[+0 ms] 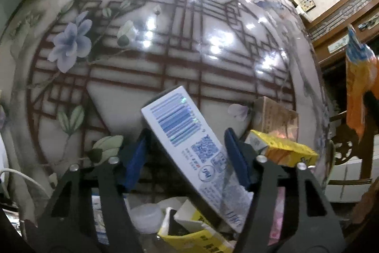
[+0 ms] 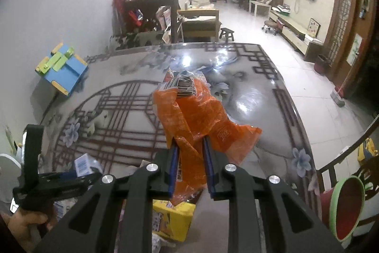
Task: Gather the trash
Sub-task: 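Lift both held items and carry them toward the red bin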
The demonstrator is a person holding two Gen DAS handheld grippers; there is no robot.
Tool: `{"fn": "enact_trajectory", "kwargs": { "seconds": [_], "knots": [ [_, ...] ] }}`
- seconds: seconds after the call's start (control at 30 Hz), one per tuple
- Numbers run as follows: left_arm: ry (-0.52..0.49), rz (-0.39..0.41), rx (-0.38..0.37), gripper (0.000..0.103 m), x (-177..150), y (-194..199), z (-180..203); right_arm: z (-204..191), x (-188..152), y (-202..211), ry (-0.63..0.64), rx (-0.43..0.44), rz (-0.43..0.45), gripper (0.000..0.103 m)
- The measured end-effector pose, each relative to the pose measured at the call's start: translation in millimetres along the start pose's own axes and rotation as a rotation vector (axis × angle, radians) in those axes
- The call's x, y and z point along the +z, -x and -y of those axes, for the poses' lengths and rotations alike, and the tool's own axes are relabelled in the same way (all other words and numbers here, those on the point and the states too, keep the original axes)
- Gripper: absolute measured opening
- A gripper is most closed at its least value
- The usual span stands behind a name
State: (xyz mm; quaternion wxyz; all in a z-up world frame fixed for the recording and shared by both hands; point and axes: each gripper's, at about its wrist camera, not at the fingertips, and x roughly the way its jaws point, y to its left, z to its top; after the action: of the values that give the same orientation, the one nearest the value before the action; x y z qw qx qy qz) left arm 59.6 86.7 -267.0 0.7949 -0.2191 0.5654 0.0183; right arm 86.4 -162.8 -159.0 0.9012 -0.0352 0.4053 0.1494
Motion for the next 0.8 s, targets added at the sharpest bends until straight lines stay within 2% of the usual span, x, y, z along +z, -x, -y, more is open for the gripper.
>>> {"fn": "enact_trajectory", "kwargs": {
  "seconds": [0.1, 0.27, 0.4, 0.57, 0.8],
  "knots": [
    [-0.005, 0.015, -0.019, 0.048, 3.0, 5.4, 4.3, 1.2, -5.3, 15.1, -0.035, 0.006, 0.029, 0.020],
    [-0.069, 0.088, -0.022, 0.039, 8.3, 30.3, 25.2, -0.8, -8.9, 34.6, -0.033, -0.005, 0.063, 0.020],
    [-0.176, 0.213, 0.014, 0.038, 9.3, 66.1, 55.4, 4.2, -5.9, 51.5, -0.053, -0.012, 0.105, 0.020],
    [-0.267, 0.328, 0.019, 0.037, 7.6, 105.6, 85.9, 13.5, -3.6, 72.8, -0.080, -0.024, 0.154, 0.020],
    [-0.385, 0.457, 0.039, 0.037, 0.1, 147.4, 127.0, 27.4, -3.7, 101.8, -0.114, -0.053, 0.221, 0.020]
  ]
}}
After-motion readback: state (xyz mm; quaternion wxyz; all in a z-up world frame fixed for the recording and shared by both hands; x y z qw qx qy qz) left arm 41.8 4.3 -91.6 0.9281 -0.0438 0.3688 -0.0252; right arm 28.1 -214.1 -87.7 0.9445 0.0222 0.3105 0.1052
